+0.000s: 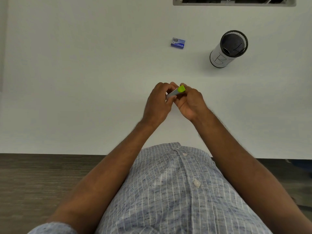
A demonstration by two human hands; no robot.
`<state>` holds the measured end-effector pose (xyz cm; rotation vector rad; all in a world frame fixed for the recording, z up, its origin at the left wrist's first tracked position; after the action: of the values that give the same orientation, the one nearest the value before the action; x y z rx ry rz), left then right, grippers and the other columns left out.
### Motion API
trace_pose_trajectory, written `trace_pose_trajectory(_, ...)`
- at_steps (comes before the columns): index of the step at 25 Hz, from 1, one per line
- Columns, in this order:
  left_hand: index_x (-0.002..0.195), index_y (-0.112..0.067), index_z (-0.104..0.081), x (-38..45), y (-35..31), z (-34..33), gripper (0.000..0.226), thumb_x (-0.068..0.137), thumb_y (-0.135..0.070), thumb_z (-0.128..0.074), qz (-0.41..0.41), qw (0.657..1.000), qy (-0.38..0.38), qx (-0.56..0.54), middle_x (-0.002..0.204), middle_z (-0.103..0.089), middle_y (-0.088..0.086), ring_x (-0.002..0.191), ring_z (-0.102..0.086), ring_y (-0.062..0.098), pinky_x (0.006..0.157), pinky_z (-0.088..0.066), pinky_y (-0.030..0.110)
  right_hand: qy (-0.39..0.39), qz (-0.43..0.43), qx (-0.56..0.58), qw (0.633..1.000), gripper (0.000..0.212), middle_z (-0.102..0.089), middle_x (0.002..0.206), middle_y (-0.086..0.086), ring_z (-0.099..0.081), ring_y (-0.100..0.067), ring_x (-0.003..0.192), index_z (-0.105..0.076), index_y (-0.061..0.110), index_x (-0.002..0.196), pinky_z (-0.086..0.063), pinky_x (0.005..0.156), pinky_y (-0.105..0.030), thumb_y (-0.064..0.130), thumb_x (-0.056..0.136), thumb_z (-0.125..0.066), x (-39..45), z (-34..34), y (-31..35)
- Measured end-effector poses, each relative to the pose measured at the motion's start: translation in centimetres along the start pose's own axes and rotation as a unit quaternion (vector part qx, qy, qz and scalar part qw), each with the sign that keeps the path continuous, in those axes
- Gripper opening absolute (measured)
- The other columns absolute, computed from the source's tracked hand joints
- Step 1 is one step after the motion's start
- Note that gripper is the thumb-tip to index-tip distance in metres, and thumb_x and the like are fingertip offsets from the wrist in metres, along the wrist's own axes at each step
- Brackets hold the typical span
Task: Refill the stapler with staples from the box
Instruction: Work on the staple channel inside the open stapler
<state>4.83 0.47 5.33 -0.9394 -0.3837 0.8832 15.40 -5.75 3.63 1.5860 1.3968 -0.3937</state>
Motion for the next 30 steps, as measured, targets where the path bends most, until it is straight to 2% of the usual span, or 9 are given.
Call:
trace_pose_trajectory(5, 0.108, -0.017, -0.065, -0.1, 0.8, 0.0, 0.013, 0.096, -0.020, -0.065, 0.017, 0.998, -0.019, 0.057, 0.105, -0.065, -0.004, 0.088, -0.058, 0.008, 0.077, -0.052, 0.026, -0.012, -0.034, 0.039, 0.999, 0.017, -0.067, 0.111, -0.020, -0.070, -0.030, 0.098, -0.059, -0.003, 0.112, -0.060, 0.083, -0.036, 0.005, 0.107, -0.045, 0.1, 0.8, -0.7)
trace_pose_trajectory(7, 0.105, -0.019, -0.067, 0.0, 1.3, 0.3, 0.010, 0.096, -0.022, -0.066, 0.088, 0.995, -0.038, -0.026, 0.101, -0.068, -0.005, 0.085, -0.065, 0.013, 0.072, -0.053, 0.026, -0.028, -0.036, 0.046, 0.998, 0.017, -0.069, 0.110, -0.019, -0.071, -0.029, 0.098, -0.058, -0.001, 0.108, -0.060, 0.086, -0.036, 0.006, 0.108, -0.042, 0.3, 1.1, -0.6)
trace_pose_trajectory(10, 0.105, -0.017, -0.069, -0.1, 2.7, 0.1, 0.011, 0.097, -0.022, -0.064, 0.220, 0.958, -0.034, -0.179, 0.097, -0.071, 0.000, 0.064, -0.070, 0.016, 0.055, -0.052, 0.024, -0.049, -0.021, 0.006, 0.999, 0.017, -0.069, 0.124, -0.019, -0.069, -0.030, 0.107, -0.055, 0.006, 0.103, -0.056, 0.094, -0.037, 0.009, 0.110, -0.040, 0.6, 1.5, -0.4)
trace_pose_trajectory(13, 0.111, -0.015, -0.068, -0.7, 3.6, -0.3, 0.015, 0.100, -0.019, -0.059, 0.305, 0.903, -0.009, -0.302, 0.095, -0.072, 0.005, 0.064, -0.069, 0.015, 0.055, -0.055, 0.026, -0.059, 0.016, -0.089, 0.994, 0.019, -0.064, 0.136, -0.018, -0.061, -0.030, 0.126, -0.054, 0.014, 0.098, -0.048, 0.106, -0.037, 0.012, 0.110, -0.039, 0.6, 1.3, -0.2)
trace_pose_trajectory(17, 0.116, -0.009, -0.069, -1.1, 4.2, -1.0, 0.021, 0.103, -0.020, -0.056, 0.352, 0.858, 0.012, -0.374, 0.094, -0.071, 0.006, 0.064, -0.069, 0.016, 0.061, -0.058, 0.029, -0.050, 0.055, -0.197, 0.978, 0.018, -0.063, 0.140, -0.013, -0.057, -0.022, 0.128, -0.055, 0.016, 0.098, -0.039, 0.115, -0.035, 0.013, 0.108, -0.041, 0.4, 0.9, -0.4)
trace_pose_trajectory(21, 0.115, -0.008, -0.069, -1.3, 4.7, -1.5, 0.022, 0.104, -0.019, -0.054, 0.380, 0.831, 0.014, -0.406, 0.095, -0.071, 0.008, 0.071, -0.069, 0.020, 0.066, -0.059, 0.031, -0.063, 0.096, -0.255, 0.960, 0.012, -0.066, 0.134, -0.011, -0.062, -0.020, 0.124, -0.057, 0.015, 0.095, -0.046, 0.108, -0.033, 0.014, 0.104, -0.049, 0.6, 0.9, -0.1)
trace_pose_trajectory(23, 0.112, -0.008, -0.070, -1.3, 4.9, -1.6, 0.021, 0.103, -0.019, -0.054, 0.392, 0.819, 0.009, -0.419, 0.095, -0.070, 0.008, 0.073, -0.070, 0.021, 0.068, -0.060, 0.033, -0.110, 0.151, -0.335, 0.924, 0.010, -0.070, 0.120, -0.003, -0.066, -0.014, 0.107, -0.059, 0.015, 0.099, -0.054, 0.096, -0.030, 0.017, 0.103, -0.051, 0.7, 1.4, 0.7)
trace_pose_trajectory(26, 0.114, -0.005, -0.070, -1.4, 5.2, -1.7, 0.023, 0.102, -0.018, -0.055, 0.408, 0.804, 0.000, -0.433, 0.095, -0.071, 0.010, 0.073, -0.070, 0.021, 0.069, -0.061, 0.034, -0.153, 0.254, -0.520, 0.801, 0.008, -0.066, 0.105, -0.001, -0.059, -0.011, 0.087, -0.064, 0.018, 0.098, -0.045, 0.074, -0.014, 0.021, 0.100, -0.056, 0.7, 2.4, 1.9)
trace_pose_trajectory(30, 0.110, -0.004, -0.070, -1.5, 5.6, -1.9, 0.020, 0.101, -0.016, -0.056, 0.415, 0.795, -0.008, -0.442, 0.093, -0.070, 0.011, 0.072, -0.070, 0.021, 0.074, -0.062, 0.037, -0.115, 0.305, -0.637, 0.698, 0.009, -0.062, 0.099, 0.000, -0.053, -0.009, 0.086, -0.071, 0.016, 0.095, -0.034, 0.069, -0.003, 0.019, 0.098, -0.063, 1.1, 3.7, 1.5)
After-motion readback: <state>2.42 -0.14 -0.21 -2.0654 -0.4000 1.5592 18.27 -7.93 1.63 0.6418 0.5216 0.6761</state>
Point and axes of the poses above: each hand's wrist, its own x-axis towards the middle knuckle, its own z-axis out of the back of the hand, y = z × x, the point moved 5 cm from there along x, towards the middle knuckle
